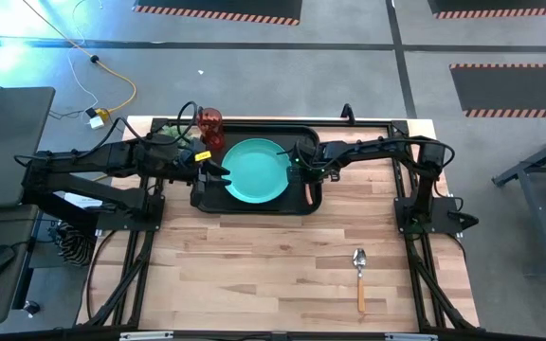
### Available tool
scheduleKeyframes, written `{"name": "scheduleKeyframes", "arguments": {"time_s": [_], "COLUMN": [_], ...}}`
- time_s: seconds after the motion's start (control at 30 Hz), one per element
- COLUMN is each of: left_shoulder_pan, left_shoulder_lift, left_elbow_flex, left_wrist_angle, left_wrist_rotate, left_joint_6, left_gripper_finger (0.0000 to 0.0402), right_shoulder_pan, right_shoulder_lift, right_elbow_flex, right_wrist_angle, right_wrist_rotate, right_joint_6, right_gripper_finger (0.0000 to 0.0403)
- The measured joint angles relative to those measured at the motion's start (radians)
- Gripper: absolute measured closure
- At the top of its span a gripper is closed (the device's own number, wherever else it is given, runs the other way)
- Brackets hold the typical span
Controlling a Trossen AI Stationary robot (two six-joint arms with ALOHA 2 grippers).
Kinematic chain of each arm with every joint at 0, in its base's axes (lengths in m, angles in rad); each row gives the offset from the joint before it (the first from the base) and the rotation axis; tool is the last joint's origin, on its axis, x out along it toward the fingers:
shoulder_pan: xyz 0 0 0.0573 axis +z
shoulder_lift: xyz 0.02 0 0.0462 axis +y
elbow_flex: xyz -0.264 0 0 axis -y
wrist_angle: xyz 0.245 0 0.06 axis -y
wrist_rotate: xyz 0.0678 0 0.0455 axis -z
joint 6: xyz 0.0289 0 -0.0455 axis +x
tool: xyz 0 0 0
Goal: Pick and place plate/cup/fork/spoon on tray
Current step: Put the orange fork to the right of the blue plate on the black tray
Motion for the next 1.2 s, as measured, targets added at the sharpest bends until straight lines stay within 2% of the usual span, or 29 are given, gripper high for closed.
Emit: {"name": "scheduleKeyframes", "arguments": {"time_s": [0.1,0.33,0.5,1.0,1.2], "left_shoulder_pan": [0.0,0.0,0.0,0.0,0.0], "left_shoulder_lift": [0.0,0.0,0.0,0.0,0.0], "left_elbow_flex": [0.0,0.0,0.0,0.001,0.001], "left_wrist_angle": [0.0,0.0,0.0,-0.002,-0.002], "left_wrist_rotate": [0.0,0.0,0.0,0.0,0.0], "left_joint_6": [0.0,0.0,0.0,0.0,0.0], "left_gripper_finger": [0.0245,0.0245,0.0245,0.0245,0.0245], "right_shoulder_pan": [0.0,0.0,0.0,-0.001,-0.001], "right_shoulder_lift": [0.0,-0.001,-0.014,-0.022,-0.022], "right_elbow_flex": [0.001,0.001,0.001,0.222,0.295], "right_wrist_angle": [0.0,-0.003,-0.012,-0.36,-0.438], "right_wrist_rotate": [0.0,0.0,0.005,0.16,0.176], "right_joint_6": [-0.003,0.004,0.008,-0.009,0.0], "right_gripper_finger": [0.038,0.0369,0.0377,0.0379,0.0379]}}
